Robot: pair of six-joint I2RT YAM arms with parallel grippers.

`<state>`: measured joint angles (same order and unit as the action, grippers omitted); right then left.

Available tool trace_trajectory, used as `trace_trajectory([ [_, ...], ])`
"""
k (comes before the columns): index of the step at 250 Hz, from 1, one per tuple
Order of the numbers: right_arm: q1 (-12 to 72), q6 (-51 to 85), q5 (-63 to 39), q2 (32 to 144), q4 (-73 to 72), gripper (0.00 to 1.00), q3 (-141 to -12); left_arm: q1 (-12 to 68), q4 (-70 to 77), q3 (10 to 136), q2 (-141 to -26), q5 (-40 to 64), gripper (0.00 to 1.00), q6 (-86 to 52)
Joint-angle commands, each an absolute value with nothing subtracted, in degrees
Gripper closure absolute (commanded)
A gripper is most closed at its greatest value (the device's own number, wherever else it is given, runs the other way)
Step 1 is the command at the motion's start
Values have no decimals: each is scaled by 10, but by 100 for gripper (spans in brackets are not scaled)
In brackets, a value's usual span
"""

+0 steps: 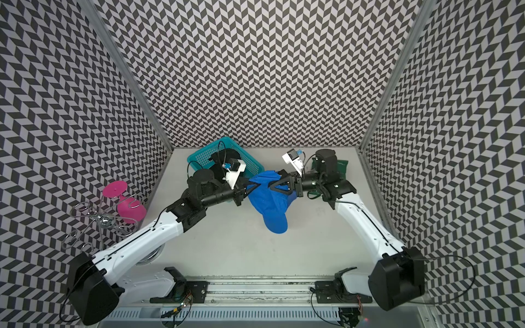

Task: Turn the baseball cap inside out
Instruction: Turn over the baseball cap.

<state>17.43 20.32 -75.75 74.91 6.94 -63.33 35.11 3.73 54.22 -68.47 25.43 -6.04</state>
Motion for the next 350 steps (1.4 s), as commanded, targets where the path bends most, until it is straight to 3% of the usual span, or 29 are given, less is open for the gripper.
trace_trajectory([
  [1,164,309,-818,716,-86,84,-635,309,-43,528,-664,240,100,-22],
  [18,161,257,-809,725,-20,93,-656,297,-61,524,-657,295,100,-11],
  [43,143,237,-757,743,10,99,-642,275,-42,516,-651,454,100,-49],
  [73,130,242,-687,771,12,95,-603,275,32,521,-661,601,100,-156],
  [96,130,228,-691,791,29,81,-606,279,96,515,-655,640,100,-213],
  [115,130,227,-696,786,25,67,-616,278,52,527,-647,578,100,-181],
  [153,113,234,-666,733,5,16,-625,276,-6,551,-662,472,100,-160],
  [183,70,254,-583,681,3,0,-604,276,68,538,-664,475,100,-211],
  [211,35,293,-558,633,-65,0,-548,275,106,542,-666,475,100,-231],
  [263,43,253,-601,625,0,0,-518,276,120,559,-674,462,100,-231],
  [350,103,295,-568,597,22,20,-485,275,117,570,-680,408,100,-250],
])
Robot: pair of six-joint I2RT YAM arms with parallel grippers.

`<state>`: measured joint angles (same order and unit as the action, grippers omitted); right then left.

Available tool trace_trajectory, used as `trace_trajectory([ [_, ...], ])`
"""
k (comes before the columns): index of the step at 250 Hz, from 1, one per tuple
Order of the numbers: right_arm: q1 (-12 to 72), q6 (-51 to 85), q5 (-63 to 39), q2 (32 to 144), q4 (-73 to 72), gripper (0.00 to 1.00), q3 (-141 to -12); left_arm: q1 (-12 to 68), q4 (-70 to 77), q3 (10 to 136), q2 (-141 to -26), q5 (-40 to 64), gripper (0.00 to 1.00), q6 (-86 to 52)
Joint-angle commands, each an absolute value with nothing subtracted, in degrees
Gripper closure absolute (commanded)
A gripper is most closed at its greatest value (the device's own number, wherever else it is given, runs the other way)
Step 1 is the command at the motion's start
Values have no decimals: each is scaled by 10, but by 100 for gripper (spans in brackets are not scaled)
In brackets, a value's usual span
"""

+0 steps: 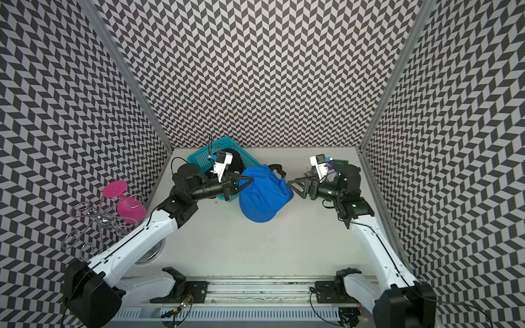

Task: Turn the baseball cap inside out
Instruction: Turn over the baseball cap.

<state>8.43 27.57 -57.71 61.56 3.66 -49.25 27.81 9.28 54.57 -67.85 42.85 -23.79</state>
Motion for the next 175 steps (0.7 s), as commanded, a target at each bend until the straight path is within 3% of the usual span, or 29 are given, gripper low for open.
trace_trajectory([
  [1,103,296,-568,597,23,21,-485,275,117,570,-680,409,100,-250],
  [115,203,371,-657,670,-95,43,-536,276,162,554,-682,434,100,-285],
  [159,204,345,-635,704,-48,44,-541,277,177,544,-668,430,100,-288],
  [175,204,343,-639,717,-38,53,-537,276,176,538,-659,419,100,-285],
])
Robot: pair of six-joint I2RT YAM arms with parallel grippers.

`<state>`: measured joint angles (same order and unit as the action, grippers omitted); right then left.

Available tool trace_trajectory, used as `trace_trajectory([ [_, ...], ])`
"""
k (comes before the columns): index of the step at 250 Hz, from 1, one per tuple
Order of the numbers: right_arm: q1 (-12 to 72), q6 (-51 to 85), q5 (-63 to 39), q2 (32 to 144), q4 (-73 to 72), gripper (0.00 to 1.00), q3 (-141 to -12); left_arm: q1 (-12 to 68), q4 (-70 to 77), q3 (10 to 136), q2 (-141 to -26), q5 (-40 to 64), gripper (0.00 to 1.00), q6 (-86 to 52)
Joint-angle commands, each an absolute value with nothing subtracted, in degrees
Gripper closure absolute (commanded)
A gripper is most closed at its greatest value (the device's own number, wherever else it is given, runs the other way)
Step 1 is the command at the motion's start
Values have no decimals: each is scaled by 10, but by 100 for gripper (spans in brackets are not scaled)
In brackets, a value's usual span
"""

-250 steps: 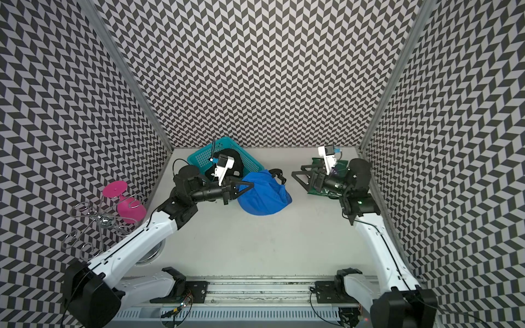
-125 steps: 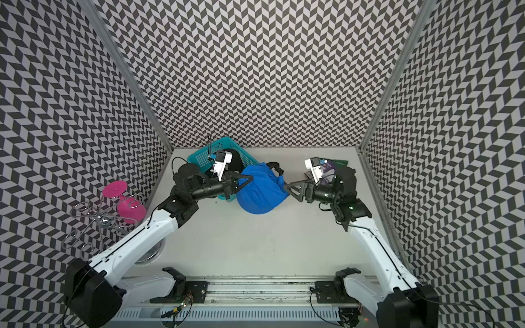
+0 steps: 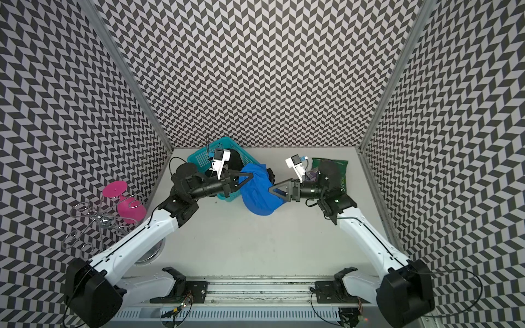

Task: Turn the baseball cap inside out
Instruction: Turn over the baseball cap.

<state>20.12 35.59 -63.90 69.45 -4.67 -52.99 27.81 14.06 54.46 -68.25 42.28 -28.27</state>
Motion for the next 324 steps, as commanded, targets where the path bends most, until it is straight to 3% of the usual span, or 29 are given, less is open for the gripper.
trace_trajectory([
  [1,204,344,-640,718,-40,54,-537,277,175,538,-659,418,100,-285],
  [21,204,370,-640,714,-79,72,-528,276,161,531,-652,404,100,-276],
  [80,163,497,-605,652,-254,100,-505,253,51,495,-645,369,98,-221],
  [111,131,522,-606,644,-281,100,-491,231,60,470,-650,418,96,-231],
  [143,118,482,-600,655,-239,100,-478,230,112,469,-664,485,100,-274],
  [163,100,436,-579,654,-192,80,-478,231,136,472,-668,486,100,-297],
  [189,66,353,-538,635,-115,39,-499,234,142,482,-676,470,100,-321],
  [208,68,247,-482,612,-47,22,-526,241,132,496,-686,460,100,-335],
  [230,93,135,-405,570,-30,15,-519,248,124,510,-698,452,92,-342],
  [270,224,-44,-262,495,-120,3,-443,263,98,534,-722,444,91,-326],
  [324,364,-185,-153,541,-117,1,-449,288,87,565,-745,440,92,-320],
])
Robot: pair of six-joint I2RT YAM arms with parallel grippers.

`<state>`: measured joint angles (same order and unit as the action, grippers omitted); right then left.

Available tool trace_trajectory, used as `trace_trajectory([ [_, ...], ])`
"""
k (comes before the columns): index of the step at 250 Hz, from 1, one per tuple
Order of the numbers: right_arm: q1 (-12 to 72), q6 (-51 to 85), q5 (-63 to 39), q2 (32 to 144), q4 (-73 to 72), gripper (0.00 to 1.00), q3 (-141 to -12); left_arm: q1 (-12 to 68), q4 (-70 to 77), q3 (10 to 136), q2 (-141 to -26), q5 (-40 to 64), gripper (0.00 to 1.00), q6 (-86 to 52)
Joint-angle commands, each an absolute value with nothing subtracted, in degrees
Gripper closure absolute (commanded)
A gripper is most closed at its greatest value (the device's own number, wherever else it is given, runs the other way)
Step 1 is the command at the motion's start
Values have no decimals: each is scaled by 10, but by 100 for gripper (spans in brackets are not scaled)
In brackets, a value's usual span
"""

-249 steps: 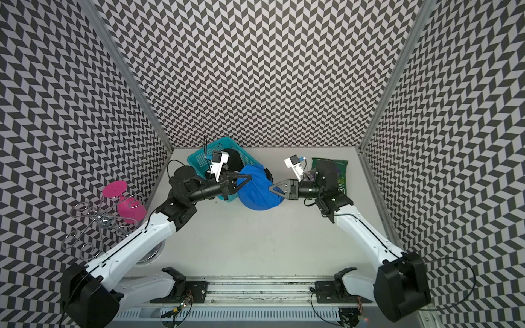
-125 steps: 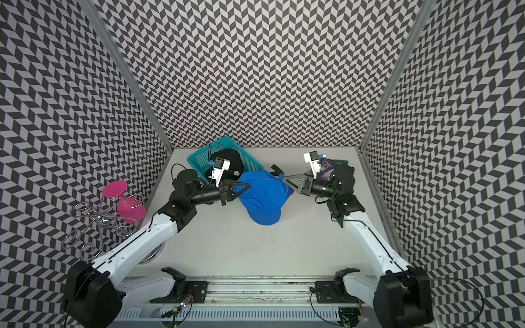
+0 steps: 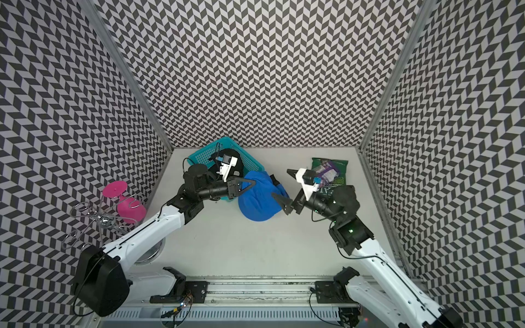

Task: Turn the baseball cap inside out
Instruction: Turn over the baseball cap.

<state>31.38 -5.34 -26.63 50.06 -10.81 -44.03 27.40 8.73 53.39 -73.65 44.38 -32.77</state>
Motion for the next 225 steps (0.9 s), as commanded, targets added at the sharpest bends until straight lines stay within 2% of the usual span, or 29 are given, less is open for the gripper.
trace_trajectory([
  [1,366,-188,-149,544,-115,1,-450,289,86,566,-746,440,92,-321],
  [41,451,-266,10,596,-115,3,-458,310,85,586,-755,424,92,-322],
  [73,468,-268,87,620,-135,12,-455,312,91,587,-747,401,92,-326],
  [132,468,-259,136,648,-140,37,-455,312,103,586,-735,408,92,-329],
  [141,468,-256,138,651,-140,44,-457,312,112,584,-736,423,91,-330],
  [150,468,-248,142,653,-140,58,-461,312,126,580,-735,439,89,-334],
  [156,468,-238,149,653,-139,71,-465,312,133,578,-735,447,86,-336],
  [164,467,-221,157,652,-138,83,-470,312,138,575,-731,452,79,-333],
  [181,462,-193,155,643,-150,100,-474,304,120,569,-712,425,49,-314],
  [205,425,-123,62,619,-165,100,-475,273,120,534,-668,375,13,-315],
  [225,359,-35,-82,607,-174,100,-484,236,147,496,-638,374,2,-342],
])
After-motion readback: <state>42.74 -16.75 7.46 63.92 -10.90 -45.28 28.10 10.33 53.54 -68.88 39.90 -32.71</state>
